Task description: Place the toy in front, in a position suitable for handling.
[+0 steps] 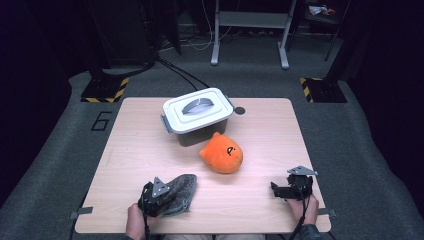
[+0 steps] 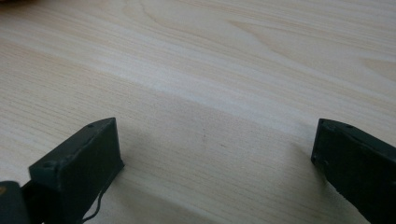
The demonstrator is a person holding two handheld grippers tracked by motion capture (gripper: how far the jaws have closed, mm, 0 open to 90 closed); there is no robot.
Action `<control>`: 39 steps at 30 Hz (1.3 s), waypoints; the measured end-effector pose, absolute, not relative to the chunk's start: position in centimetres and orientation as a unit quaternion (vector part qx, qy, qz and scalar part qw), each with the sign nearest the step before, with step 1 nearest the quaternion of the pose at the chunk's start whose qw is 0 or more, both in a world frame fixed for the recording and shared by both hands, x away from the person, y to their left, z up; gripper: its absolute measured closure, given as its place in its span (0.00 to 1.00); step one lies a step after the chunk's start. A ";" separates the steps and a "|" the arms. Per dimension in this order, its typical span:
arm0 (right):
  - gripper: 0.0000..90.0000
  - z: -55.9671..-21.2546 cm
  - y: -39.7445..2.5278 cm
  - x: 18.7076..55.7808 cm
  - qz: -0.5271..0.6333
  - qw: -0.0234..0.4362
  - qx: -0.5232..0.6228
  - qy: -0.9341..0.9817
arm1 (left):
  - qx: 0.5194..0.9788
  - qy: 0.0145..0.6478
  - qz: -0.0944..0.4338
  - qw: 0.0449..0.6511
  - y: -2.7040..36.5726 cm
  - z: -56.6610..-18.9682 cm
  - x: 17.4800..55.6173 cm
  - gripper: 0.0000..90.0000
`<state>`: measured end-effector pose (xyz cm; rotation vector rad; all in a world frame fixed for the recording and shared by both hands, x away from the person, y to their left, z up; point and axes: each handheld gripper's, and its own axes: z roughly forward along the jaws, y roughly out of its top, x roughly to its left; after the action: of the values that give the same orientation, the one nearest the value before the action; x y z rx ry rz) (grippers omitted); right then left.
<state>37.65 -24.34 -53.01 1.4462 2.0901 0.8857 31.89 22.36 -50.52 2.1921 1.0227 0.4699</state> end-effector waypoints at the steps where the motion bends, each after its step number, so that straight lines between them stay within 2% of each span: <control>1: 0.01 -53.0 -24.3 37.7 0.321 0.223 0.524 0.757 | 0.841 0.385 0.178 0.337 22.0 -50.4 31.9 0.84; 20: 0.01 -53.0 -24.3 37.6 0.321 0.224 0.524 0.757 | 0.864 0.310 0.133 0.375 17.3 -49.1 32.6 0.84; 39: 0.01 -53.0 -24.3 37.6 0.322 0.223 0.523 0.757 | 0.891 0.234 0.088 0.380 9.3 -49.6 35.0 0.82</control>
<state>37.64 -24.32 -53.02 1.4451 2.0891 0.8881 35.02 9.34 -49.60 2.2753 0.5964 0.2237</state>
